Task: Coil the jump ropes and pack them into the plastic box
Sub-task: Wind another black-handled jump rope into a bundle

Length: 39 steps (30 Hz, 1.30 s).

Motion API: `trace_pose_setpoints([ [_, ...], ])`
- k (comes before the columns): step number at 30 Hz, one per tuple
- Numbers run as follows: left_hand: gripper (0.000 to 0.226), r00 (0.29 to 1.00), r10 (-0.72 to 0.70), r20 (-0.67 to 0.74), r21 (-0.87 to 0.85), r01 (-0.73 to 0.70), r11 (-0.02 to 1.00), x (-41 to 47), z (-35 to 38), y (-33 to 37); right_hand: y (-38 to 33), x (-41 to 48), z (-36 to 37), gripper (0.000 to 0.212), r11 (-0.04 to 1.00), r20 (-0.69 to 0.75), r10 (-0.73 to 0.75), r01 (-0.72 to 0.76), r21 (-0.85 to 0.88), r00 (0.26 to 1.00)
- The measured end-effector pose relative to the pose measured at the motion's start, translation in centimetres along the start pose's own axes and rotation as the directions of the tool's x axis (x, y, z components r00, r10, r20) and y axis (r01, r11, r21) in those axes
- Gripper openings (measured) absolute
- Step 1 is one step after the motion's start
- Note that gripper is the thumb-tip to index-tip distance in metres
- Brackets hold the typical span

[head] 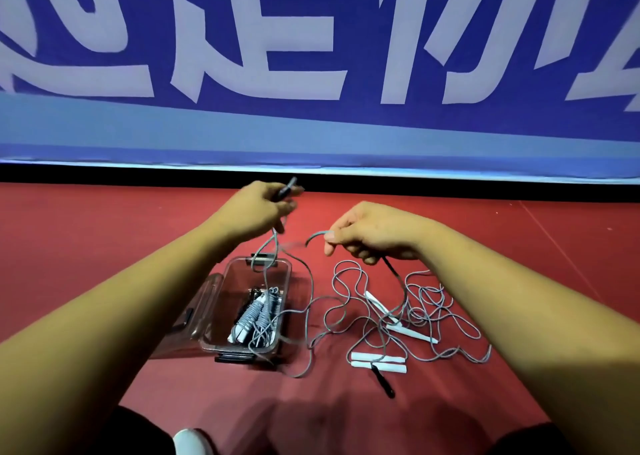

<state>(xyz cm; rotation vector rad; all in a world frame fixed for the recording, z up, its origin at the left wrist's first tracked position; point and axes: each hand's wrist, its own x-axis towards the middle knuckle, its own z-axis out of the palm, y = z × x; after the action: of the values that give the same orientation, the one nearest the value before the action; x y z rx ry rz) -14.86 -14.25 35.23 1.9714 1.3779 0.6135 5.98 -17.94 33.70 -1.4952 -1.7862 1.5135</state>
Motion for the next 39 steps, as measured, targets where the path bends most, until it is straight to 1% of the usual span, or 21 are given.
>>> trace_pose_setpoints([
  [2, 0.016, 0.966, 0.002, 0.258, -0.135, 0.034, 0.99, -0.8, 0.3, 0.4, 0.0, 0.2, 0.0, 0.024, 0.993, -0.059, -0.06, 0.066, 0.098, 0.996],
  [3, 0.015, 0.942, 0.012, 0.335, -0.162, 0.045, 0.986, -1.0, 0.5, 0.4, 0.0, 0.3, -0.1, 0.024, 0.983, -0.093, -0.096, 0.109, 0.146, 0.991],
  [4, 0.015, 0.933, 0.027, 0.358, -0.188, 0.044, 0.981, -0.9, 0.8, 0.4, 0.0, 0.4, -0.3, 0.023, 0.972, -0.114, -0.124, 0.144, 0.186, 0.986],
  [5, 0.015, 0.945, 0.034, 0.324, -0.226, 0.043, 0.973, -0.6, 1.1, 0.4, 0.1, 0.4, -0.6, 0.022, 0.963, -0.116, -0.139, 0.161, 0.216, 0.984],
  [6, 0.016, 0.97, 0.018, 0.244, -0.291, 0.056, 0.955, -0.3, 1.3, 0.6, 0.6, 0.5, -1.0, 0.022, 0.959, -0.101, -0.138, 0.158, 0.234, 0.985],
  [8, 0.021, 0.997, -0.066, 0.046, -0.49, 0.08, 0.868, 0.5, 1.1, 0.8, 2.6, 0.6, -1.7, 0.02, 0.969, -0.058, -0.079, 0.09, 0.231, 0.995],
  [10, 0.022, 0.983, -0.163, -0.09, -0.628, 0.071, 0.775, 1.2, 0.4, 0.4, 5.7, 0.6, -2.3, 0.018, 0.985, -0.052, 0.024, -0.015, 0.169, 0.998],
  [12, 0.022, 0.961, -0.242, -0.131, -0.659, 0.098, 0.746, 1.6, -0.2, -0.5, 8.5, 0.5, -2.6, 0.014, 0.986, -0.086, 0.108, -0.096, 0.134, 0.99],
  [14, 0.02, 0.949, -0.305, -0.079, -0.608, 0.196, 0.769, 1.5, -0.4, -1.3, 9.9, 0.7, -2.7, 0.016, 0.982, -0.166, 0.129, -0.102, 0.161, 0.978],
  [16, 0.014, 0.929, -0.371, 0.014, -0.493, 0.329, 0.806, 1.2, -0.2, -1.8, 9.5, 0.9, -2.6, 0.019, 0.979, -0.24, 0.107, -0.06, 0.195, 0.965],
  [18, 0.009, 0.915, -0.404, 0.021, -0.297, 0.391, 0.871, 1.2, 0.2, -2.1, 8.0, 1.2, -2.4, 0.02, 0.98, -0.232, 0.064, -0.017, 0.2, 0.971],
  [19, 0.011, 0.92, -0.391, -0.009, -0.18, 0.383, 0.906, 1.2, 0.3, -2.1, 6.9, 1.3, -2.1, 0.02, 0.983, -0.207, 0.035, 0.004, 0.183, 0.978],
  [21, 0.016, 0.953, -0.299, -0.043, -0.058, 0.296, 0.953, 1.3, 0.6, -2.0, 4.6, 1.2, -1.6, 0.02, 0.993, -0.149, -0.019, 0.037, 0.114, 0.989],
  [23, 0.021, 0.986, -0.164, -0.011, -0.071, 0.163, 0.984, 1.1, 0.9, -1.5, 2.5, 1.0, -1.1, 0.019, 0.997, -0.099, -0.059, 0.065, 0.053, 0.993],
  [25, 0.026, 0.997, -0.047, 0.058, -0.057, 0.05, 0.997, 0.6, 1.4, -0.6, 1.0, 0.6, -0.8, 0.019, 0.995, -0.061, -0.083, 0.086, 0.043, 0.995],
  [28, 0.019, 0.981, 0.125, 0.148, -0.021, -0.123, 0.992, 0.3, 1.7, -0.2, -0.2, 0.3, -0.8, 0.022, 0.983, -0.023, -0.12, 0.122, 0.136, 0.993],
  [31, 0.02, 0.968, 0.182, 0.172, 0.0, -0.185, 0.983, 0.2, 1.7, -0.1, -0.1, 0.5, -1.4, 0.023, 0.949, -0.071, -0.15, 0.164, 0.27, 0.986],
  [32, 0.019, 0.973, 0.176, 0.148, -0.034, -0.173, 0.984, 0.3, 1.7, 0.0, 0.3, 0.6, -1.6, 0.022, 0.941, -0.086, -0.15, 0.169, 0.292, 0.985],
  [34, 0.016, 0.997, 0.064, 0.04, -0.201, -0.055, 0.978, 0.8, 1.6, 0.1, 1.7, 0.9, -2.1, 0.018, 0.938, -0.087, -0.13, 0.151, 0.311, 0.988],
  [37, 0.019, 0.978, -0.174, -0.115, -0.5, 0.095, 0.861, 1.5, 1.5, 0.3, 4.9, 1.1, -2.6, 0.012, 0.962, -0.087, -0.024, 0.047, 0.27, 0.996],
  [39, 0.02, 0.949, -0.276, -0.155, -0.638, 0.118, 0.761, 1.7, 1.3, 0.2, 7.0, 1.0, -2.6, 0.012, 0.989, -0.08, 0.082, -0.071, 0.128, 0.993],
])
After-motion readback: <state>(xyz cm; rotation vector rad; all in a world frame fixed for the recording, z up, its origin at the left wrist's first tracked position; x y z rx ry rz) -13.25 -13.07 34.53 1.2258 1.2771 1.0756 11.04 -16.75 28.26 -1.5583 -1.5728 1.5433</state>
